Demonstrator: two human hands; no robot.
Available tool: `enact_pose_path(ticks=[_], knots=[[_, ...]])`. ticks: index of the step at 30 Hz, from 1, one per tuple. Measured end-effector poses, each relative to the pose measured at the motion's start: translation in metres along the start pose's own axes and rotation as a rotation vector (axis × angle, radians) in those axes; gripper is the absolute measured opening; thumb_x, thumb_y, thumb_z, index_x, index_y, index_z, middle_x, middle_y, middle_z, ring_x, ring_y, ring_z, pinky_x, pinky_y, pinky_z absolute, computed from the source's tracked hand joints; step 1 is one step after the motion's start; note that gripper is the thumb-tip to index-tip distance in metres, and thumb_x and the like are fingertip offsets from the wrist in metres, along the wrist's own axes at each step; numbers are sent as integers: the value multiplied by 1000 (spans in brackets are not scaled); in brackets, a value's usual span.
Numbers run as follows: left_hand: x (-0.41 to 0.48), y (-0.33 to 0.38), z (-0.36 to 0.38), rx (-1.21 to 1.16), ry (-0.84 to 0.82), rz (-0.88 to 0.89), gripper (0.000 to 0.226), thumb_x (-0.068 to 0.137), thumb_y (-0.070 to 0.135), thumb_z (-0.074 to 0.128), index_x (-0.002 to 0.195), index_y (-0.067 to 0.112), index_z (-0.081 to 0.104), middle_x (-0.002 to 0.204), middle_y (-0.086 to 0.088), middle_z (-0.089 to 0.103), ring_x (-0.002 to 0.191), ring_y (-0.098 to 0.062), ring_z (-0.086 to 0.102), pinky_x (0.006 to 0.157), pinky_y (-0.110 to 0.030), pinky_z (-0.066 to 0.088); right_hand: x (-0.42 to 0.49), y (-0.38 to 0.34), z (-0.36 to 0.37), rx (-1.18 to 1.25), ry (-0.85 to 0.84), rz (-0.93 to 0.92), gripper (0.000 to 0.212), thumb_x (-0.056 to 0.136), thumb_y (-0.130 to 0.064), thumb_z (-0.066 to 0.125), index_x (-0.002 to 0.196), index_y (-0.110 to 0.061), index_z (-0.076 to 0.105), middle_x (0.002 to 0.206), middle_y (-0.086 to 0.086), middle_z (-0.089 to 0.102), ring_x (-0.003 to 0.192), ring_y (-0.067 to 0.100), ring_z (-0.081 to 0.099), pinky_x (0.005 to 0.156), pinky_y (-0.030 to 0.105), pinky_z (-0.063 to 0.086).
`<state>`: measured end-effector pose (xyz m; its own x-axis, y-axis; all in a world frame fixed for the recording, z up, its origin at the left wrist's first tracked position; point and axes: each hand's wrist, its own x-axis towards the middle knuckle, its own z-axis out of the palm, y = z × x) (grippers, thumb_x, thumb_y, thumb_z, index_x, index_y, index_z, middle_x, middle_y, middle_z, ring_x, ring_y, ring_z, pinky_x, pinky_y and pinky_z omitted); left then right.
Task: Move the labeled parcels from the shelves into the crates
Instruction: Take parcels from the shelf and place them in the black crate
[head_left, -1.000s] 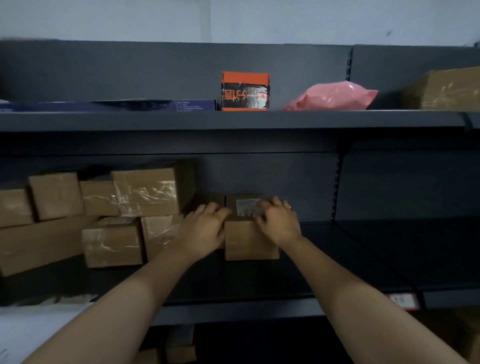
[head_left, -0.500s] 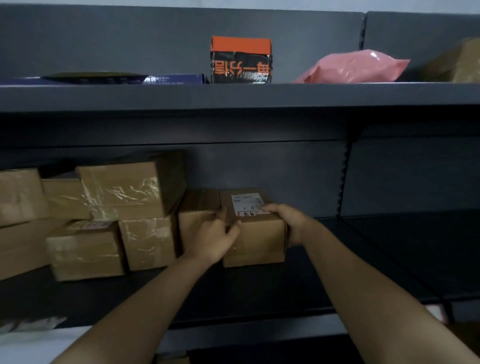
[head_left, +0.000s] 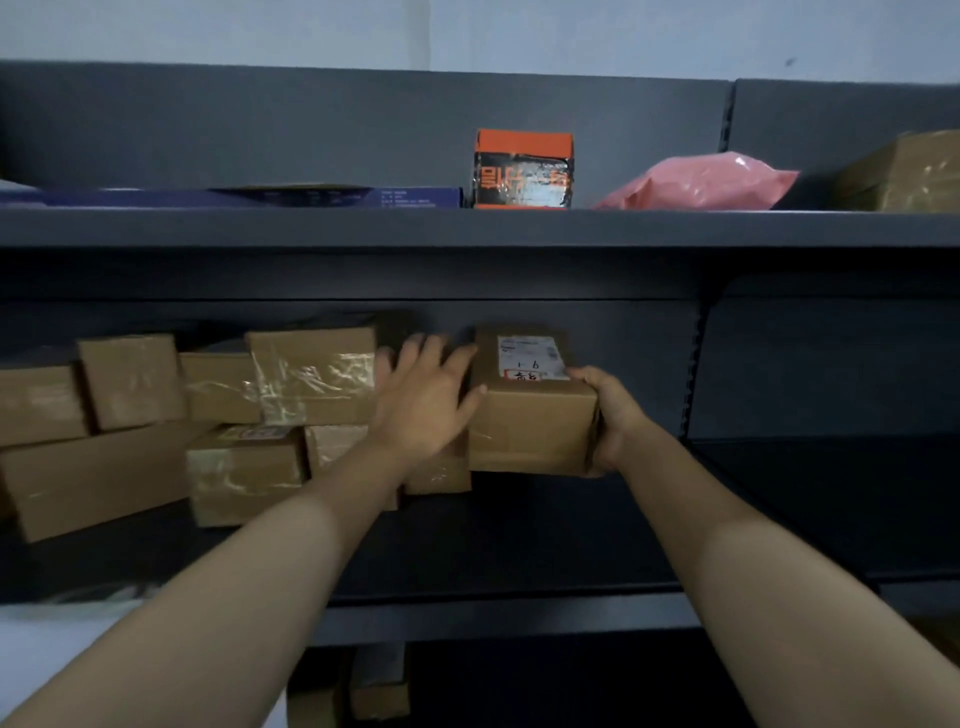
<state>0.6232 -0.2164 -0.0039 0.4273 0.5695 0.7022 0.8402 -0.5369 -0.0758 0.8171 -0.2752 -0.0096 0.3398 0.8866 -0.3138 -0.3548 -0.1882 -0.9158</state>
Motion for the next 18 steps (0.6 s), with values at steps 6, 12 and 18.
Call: enact_pose_path(ticks=[6, 12, 18], knots=[[-4, -73, -22, 255, -154, -157, 88, 84, 56, 52, 148, 35, -3, 153, -13, 15, 141, -36, 10, 108, -65, 8, -23, -1, 21, -43, 78, -39, 40, 75, -51, 65, 97, -17, 64, 87, 9, 64, 81, 28, 61, 64, 39, 50], [-19, -95, -14, 386, -136, -31, 105, 83, 46, 59, 138, 43, -30, 152, -14, 13, 138, -38, 17, 103, -72, 8, -39, 17, 31, -8, 152, -28, 38, 80, -50, 63, 98, -16, 60, 87, 11, 60, 78, 29, 56, 58, 36, 44], [-23, -94, -8, 341, -41, 148, 104, 83, 40, 61, 141, 42, -25, 153, -20, 11, 137, -43, 13, 103, -73, 4, -47, 32, 33, 33, 210, -55, 40, 81, -50, 62, 105, -17, 60, 91, 11, 61, 81, 29, 56, 58, 37, 42]])
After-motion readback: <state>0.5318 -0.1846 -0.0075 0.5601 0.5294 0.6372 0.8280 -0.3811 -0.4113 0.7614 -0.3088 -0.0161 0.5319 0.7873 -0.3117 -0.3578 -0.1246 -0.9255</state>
